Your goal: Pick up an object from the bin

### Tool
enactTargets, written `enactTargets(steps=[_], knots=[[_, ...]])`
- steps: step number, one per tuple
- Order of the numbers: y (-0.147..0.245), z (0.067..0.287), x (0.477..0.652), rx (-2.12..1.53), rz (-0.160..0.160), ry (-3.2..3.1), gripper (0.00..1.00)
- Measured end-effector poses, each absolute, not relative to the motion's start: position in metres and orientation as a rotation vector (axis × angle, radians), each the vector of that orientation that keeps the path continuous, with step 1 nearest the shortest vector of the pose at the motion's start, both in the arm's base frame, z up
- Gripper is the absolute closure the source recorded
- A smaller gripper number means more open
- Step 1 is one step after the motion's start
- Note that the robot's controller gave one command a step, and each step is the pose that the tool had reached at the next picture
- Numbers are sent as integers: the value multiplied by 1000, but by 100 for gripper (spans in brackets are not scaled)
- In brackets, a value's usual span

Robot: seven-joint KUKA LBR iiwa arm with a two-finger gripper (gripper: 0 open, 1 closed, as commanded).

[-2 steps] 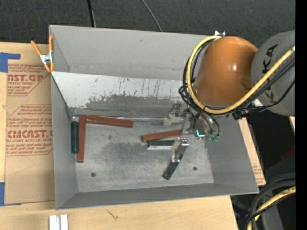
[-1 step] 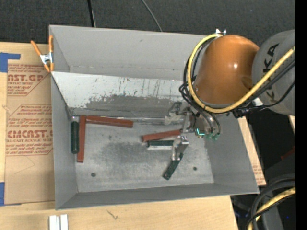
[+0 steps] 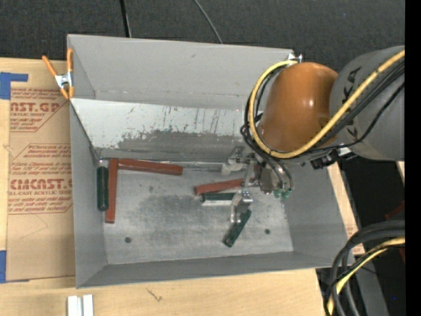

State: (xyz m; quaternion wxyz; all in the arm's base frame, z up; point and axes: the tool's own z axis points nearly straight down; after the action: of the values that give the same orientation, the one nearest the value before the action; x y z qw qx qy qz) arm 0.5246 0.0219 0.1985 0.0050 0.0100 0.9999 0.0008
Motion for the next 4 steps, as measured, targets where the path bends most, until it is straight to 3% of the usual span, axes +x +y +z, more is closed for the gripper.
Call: enactTargets(steps=[1,2,3,4], knots=[[13,75,524,275,4,3130,100],[13,72,522,275,3,3131,0],[13,72,522,275,4,3131,0],[-77,75,574,182,-1,3126,100]])
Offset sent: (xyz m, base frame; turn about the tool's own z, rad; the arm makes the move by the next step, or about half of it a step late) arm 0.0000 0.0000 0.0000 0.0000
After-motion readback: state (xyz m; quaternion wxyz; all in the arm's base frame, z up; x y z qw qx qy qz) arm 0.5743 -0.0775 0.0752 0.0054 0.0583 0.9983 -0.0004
